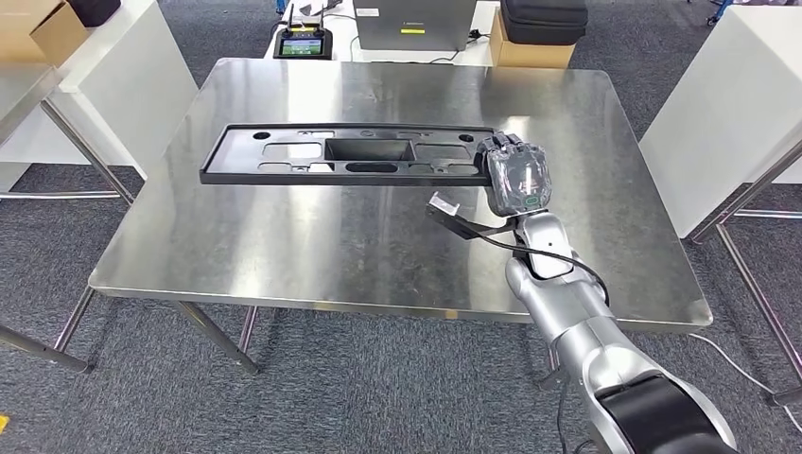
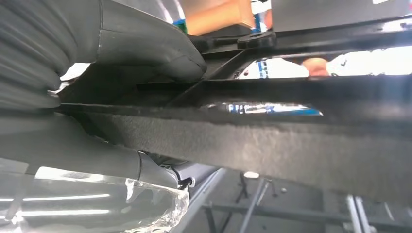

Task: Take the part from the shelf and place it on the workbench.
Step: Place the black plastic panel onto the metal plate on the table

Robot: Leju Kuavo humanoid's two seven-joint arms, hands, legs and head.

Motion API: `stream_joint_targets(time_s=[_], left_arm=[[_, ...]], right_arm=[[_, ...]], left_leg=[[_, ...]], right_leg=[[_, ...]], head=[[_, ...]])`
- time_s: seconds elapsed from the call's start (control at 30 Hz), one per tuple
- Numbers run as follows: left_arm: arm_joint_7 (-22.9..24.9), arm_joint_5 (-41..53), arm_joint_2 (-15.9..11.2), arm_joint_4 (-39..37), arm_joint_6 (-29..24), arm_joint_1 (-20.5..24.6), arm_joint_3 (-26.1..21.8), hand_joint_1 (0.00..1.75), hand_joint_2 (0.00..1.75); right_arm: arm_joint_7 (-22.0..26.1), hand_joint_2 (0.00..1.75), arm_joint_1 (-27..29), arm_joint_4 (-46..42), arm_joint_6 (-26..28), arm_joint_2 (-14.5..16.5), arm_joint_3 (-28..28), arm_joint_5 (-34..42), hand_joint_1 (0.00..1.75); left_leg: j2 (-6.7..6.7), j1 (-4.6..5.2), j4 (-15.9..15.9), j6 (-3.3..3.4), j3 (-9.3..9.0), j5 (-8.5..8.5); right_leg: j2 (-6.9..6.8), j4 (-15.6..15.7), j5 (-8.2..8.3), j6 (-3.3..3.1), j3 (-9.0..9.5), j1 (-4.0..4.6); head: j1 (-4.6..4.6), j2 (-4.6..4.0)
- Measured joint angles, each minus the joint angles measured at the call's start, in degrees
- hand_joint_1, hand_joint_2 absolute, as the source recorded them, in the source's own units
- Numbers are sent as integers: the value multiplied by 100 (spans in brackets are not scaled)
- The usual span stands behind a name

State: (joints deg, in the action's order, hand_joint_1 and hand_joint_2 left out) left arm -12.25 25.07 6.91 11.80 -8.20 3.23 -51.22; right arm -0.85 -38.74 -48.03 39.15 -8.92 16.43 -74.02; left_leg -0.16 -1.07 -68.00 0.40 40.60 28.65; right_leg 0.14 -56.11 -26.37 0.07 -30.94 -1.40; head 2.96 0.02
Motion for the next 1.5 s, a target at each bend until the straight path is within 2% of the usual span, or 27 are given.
stream_joint_targets(time_s=[0.03,0.07,0.1,0.13,0.17,0.23,0.3,0.5,0.6,0.67,0.77,1.0,1.13,1.2,1.33,1.5], left_arm=[[-4,4,-2,-1,1,0,-13,0,175],[-10,9,-3,-1,-1,2,-28,0,175],[-15,14,-3,-2,-5,3,-42,0,175],[-30,23,-4,-2,-14,2,-54,0,175],[-69,38,-5,-2,-33,0,-62,0,175],[-211,66,-1,-2,-89,0,-70,0,175],[-396,74,4,-2,-127,12,-75,0,175],[-962,68,7,-2,-388,17,-131,0,175],[-1090,126,10,-2,-809,22,-154,0,175],[-1201,205,16,-1,-1118,30,-157,0,175],[-1180,291,9,-1,-1022,36,-155,0,175],[-1119,453,3,-2,-856,42,-125,0,175],[-1098,491,0,-1,-843,48,-110,0,175],[-1026,490,-2,0,-843,51,-102,0,175],[-774,522,-3,-1,-794,54,-103,0,0],[-545,615,-5,0,-609,61,-93,0,0]], right_arm=[[7,175,-18,62,1,10,-67,-1,175],[14,175,-48,129,3,20,-137,-1,175],[18,175,-83,194,7,27,-204,-1,175],[14,175,-111,260,11,29,-272,-2,175],[-3,175,-134,322,19,31,-339,-4,175],[-38,175,-139,438,30,19,-500,-3,175],[-53,175,-131,548,35,-14,-678,8,175],[-68,175,-157,1070,35,-55,-1120,100,175],[-122,175,-198,1438,34,-61,-1232,106,175],[-220,175,-222,1679,32,-61,-1284,107,175],[-358,175,-233,1973,28,-72,-1352,143,175],[-502,175,-46,2411,31,-155,-1588,263,175],[-550,0,14,2511,31,-181,-1638,277,0],[-583,0,52,2532,33,-186,-1684,304,0],[-593,0,232,2522,41,-190,-1804,284,0],[-576,0,424,2394,42,-190,-1991,178,0]], left_leg=[[0,-8,411,10,-147,-265],[3,2,751,30,-272,-414],[2,18,959,63,-373,-493],[0,41,1017,99,-412,-489],[1,67,1018,139,-424,-469],[-10,78,1051,164,-454,-559],[-40,89,1083,162,-465,-585],[-82,154,1083,234,-453,-538],[-79,171,1083,263,-454,-533],[-80,180,1082,279,-458,-533],[-82,187,1082,290,-465,-533],[-71,184,1082,294,-473,-538],[-64,177,1081,294,-476,-538],[-66,170,1082,293,-478,-537],[-68,164,1083,288,-479,-534],[-68,163,1083,288,-482,-533]], right_leg=[[-1,4,-45,25,54,-4],[-1,9,-82,54,101,-1],[0,13,-111,86,125,8],[2,19,-132,119,133,20],[4,36,-141,154,147,31],[2,46,-151,190,175,59],[-3,63,-145,184,201,82],[-15,178,-168,143,241,52],[-15,189,-165,153,224,41],[-15,197,-165,197,209,31],[-18,203,-165,268,209,20],[-16,196,-156,297,264,27],[-15,195,-160,303,261,28],[-16,195,-163,302,256,28],[-15,195,-165,300,259,30],[-15,196,-166,300,238,30]], head=[[2,0],[2,0],[0,0],[-1,0],[-5,0],[-5,0],[-2,0],[1,0],[1,0],[1,0],[-1,0],[-1,0],[-1,0],[-1,0],[-2,0],[-2,0]])
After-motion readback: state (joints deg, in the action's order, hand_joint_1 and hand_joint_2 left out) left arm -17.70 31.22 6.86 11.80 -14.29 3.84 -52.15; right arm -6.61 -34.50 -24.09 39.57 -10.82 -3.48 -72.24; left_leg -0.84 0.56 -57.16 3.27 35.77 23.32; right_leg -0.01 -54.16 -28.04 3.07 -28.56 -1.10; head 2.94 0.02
